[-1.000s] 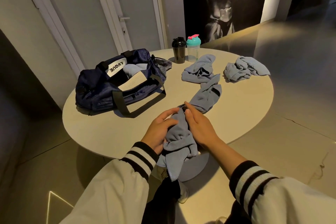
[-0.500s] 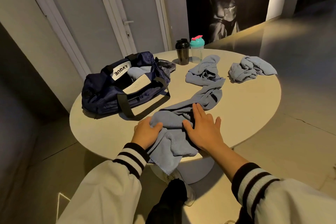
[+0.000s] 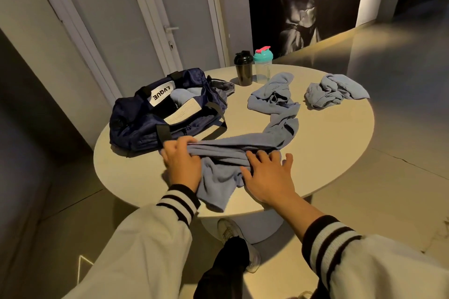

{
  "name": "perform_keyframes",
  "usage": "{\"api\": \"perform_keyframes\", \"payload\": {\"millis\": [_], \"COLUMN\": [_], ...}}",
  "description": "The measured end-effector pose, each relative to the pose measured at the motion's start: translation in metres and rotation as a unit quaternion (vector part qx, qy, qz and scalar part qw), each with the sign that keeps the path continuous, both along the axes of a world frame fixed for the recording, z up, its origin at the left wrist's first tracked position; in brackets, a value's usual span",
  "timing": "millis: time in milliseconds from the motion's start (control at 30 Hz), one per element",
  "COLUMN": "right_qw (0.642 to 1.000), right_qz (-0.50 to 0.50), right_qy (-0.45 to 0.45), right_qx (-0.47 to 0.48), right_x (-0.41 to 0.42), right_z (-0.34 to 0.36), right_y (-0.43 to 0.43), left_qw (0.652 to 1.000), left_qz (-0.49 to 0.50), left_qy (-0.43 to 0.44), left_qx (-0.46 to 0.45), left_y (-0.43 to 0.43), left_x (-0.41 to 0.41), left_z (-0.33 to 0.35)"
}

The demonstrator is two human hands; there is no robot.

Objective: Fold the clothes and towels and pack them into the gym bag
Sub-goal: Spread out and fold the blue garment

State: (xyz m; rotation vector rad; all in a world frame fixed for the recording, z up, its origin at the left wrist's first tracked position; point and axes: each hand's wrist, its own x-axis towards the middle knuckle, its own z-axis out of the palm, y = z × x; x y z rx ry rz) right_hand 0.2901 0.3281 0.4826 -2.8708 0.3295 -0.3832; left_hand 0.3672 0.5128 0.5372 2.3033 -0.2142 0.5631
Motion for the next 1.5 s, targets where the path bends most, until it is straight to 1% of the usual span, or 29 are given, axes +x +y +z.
{"api": "perform_keyframes", "payload": {"millis": [33,67,100,200,233,267,300,367,500,533,600,633,700,767,833,900,933,967,1000,1033,1067,1100,1133,1167,1200,1233,1333,1400,1500], "right_qw": [1.000,0.999,0.998,0.997,0.996,0.995,0.994,0.990,0.986,0.988,0.992,0.992,0.988,0.989,0.992,0.994,0.994,0.993,0.994,0.996,0.998,0.996,0.992,0.987,0.986,0.987,0.993,0.995,0.997], "right_qz": [-0.020,-0.036,-0.048,-0.074,-0.079,-0.085,-0.089,-0.088,-0.072,-0.067,-0.053,-0.042,-0.004,0.029,0.040,-0.002,-0.036,-0.066,-0.080,-0.074,-0.049,-0.009,0.040,0.092,0.129,0.141,0.115,0.098,0.074], "right_qy": [0.007,0.014,0.021,0.008,-0.011,-0.035,-0.058,-0.096,-0.119,-0.115,-0.110,-0.114,-0.135,-0.136,-0.121,-0.097,-0.072,-0.033,-0.004,-0.007,-0.042,-0.087,-0.116,-0.119,-0.100,-0.066,-0.017,0.007,0.016], "right_qx": [0.008,0.018,0.024,0.026,0.030,0.035,0.037,0.054,0.091,0.074,-0.002,-0.038,-0.069,-0.049,-0.011,0.048,0.079,0.093,0.078,0.040,0.002,-0.025,-0.042,-0.050,-0.046,-0.028,0.022,0.011,0.012], "right_x": [0.000,0.000,0.000,-0.002,-0.004,-0.005,-0.006,-0.009,-0.012,-0.011,-0.007,-0.004,0.003,0.009,0.019,0.028,0.030,0.033,0.033,0.032,0.031,0.030,0.029,0.029,0.029,0.028,0.030,0.032,0.035], "right_z": [0.000,0.000,0.000,0.003,0.004,0.005,0.006,0.009,0.011,0.009,0.004,0.001,0.001,0.008,0.014,0.021,0.023,0.023,0.022,0.020,0.017,0.014,0.011,0.010,0.010,0.011,0.010,0.007,0.003], "right_y": [0.001,0.002,0.003,0.002,0.002,0.002,0.001,0.000,-0.002,-0.003,-0.001,0.001,0.010,0.021,0.028,0.028,0.026,0.024,0.025,0.028,0.033,0.039,0.043,0.047,0.049,0.049,0.044,0.045,0.044], "left_qw": [0.998,0.994,0.992,0.986,0.981,0.977,0.973,0.952,0.909,0.896,0.875,0.876,0.896,0.918,0.929,0.929,0.933,0.941,0.958,0.978,0.992,0.992,0.980,0.965,0.957,0.958,0.969,0.963,0.964], "left_qz": [0.061,0.094,0.098,0.002,-0.040,-0.074,-0.092,-0.090,-0.110,-0.110,-0.101,-0.103,-0.137,-0.206,-0.265,-0.303,-0.312,-0.308,-0.271,-0.202,-0.115,-0.038,0.008,0.015,0.000,-0.022,-0.150,-0.230,-0.257], "left_qy": [0.012,0.021,0.007,-0.090,-0.092,-0.068,-0.017,0.083,0.117,0.119,0.127,0.138,0.163,0.174,0.166,0.153,0.146,0.128,0.096,0.056,0.040,0.066,0.116,0.158,0.180,0.180,0.143,0.121,0.071], "left_qx": [0.032,0.059,0.076,0.139,0.165,0.186,0.210,0.279,0.385,0.413,0.457,0.450,0.390,0.289,0.197,0.149,0.108,0.056,0.017,0.010,0.043,0.099,0.163,0.210,0.227,0.222,0.137,0.076,0.017], "left_y": [0.006,0.011,0.013,0.007,0.004,0.001,-0.001,0.001,0.016,0.023,0.035,0.037,0.033,0.026,0.026,0.032,0.037,0.041,0.045,0.048,0.052,0.055,0.056,0.055,0.053,0.050,0.044,0.040,0.037], "left_x": [0.005,0.008,0.008,-0.004,-0.010,-0.015,-0.020,-0.023,-0.018,-0.014,-0.007,-0.005,-0.005,-0.008,-0.014,-0.020,-0.021,-0.022,-0.020,-0.013,-0.005,0.001,0.007,0.010,0.013,0.013,0.015,0.011,0.008], "left_z": [-0.002,-0.004,-0.005,-0.014,-0.018,-0.022,-0.027,-0.036,-0.038,-0.036,-0.031,-0.027,-0.021,-0.022,-0.024,-0.023,-0.022,-0.020,-0.021,-0.024,-0.027,-0.030,-0.033,-0.035,-0.039,-0.040,-0.041,-0.039,-0.032]}}
